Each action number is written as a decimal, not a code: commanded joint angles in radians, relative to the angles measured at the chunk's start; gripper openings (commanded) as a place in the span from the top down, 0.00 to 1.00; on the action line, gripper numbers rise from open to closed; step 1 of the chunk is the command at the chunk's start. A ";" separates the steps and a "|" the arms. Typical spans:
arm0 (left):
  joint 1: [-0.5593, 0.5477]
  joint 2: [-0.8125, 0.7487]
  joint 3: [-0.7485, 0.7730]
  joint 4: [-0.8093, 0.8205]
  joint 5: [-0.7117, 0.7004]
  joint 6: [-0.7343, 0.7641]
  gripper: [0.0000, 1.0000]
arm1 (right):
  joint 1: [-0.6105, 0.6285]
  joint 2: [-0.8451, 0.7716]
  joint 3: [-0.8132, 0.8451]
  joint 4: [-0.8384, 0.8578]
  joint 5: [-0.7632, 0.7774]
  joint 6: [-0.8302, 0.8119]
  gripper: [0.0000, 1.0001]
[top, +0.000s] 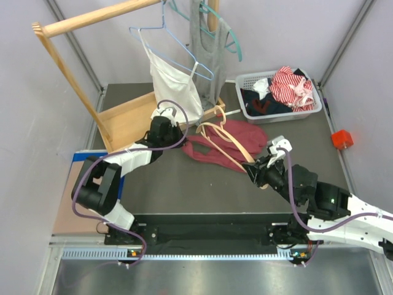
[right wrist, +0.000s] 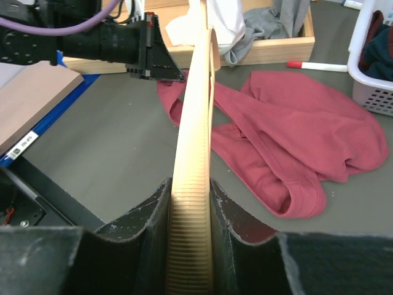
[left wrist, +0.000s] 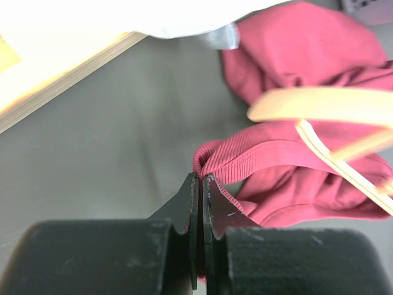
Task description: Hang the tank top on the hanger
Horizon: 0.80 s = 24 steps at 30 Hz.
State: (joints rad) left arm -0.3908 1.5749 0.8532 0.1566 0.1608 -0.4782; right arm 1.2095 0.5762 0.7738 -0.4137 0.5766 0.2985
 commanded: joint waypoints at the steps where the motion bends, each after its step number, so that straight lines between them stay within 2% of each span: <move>1: 0.032 0.028 0.029 0.067 0.008 -0.020 1.00 | -0.001 -0.038 0.051 0.038 -0.043 -0.006 1.00; 14: 0.067 0.050 0.041 0.133 0.046 -0.062 1.00 | -0.001 0.004 0.059 -0.022 -0.101 0.016 1.00; 24: 0.073 -0.033 0.012 0.127 0.089 -0.069 1.00 | -0.002 0.025 0.015 0.032 -0.100 0.005 1.00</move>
State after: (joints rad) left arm -0.3267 1.6253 0.8551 0.2302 0.2066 -0.5323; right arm 1.2087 0.5991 0.7856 -0.4618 0.4686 0.3099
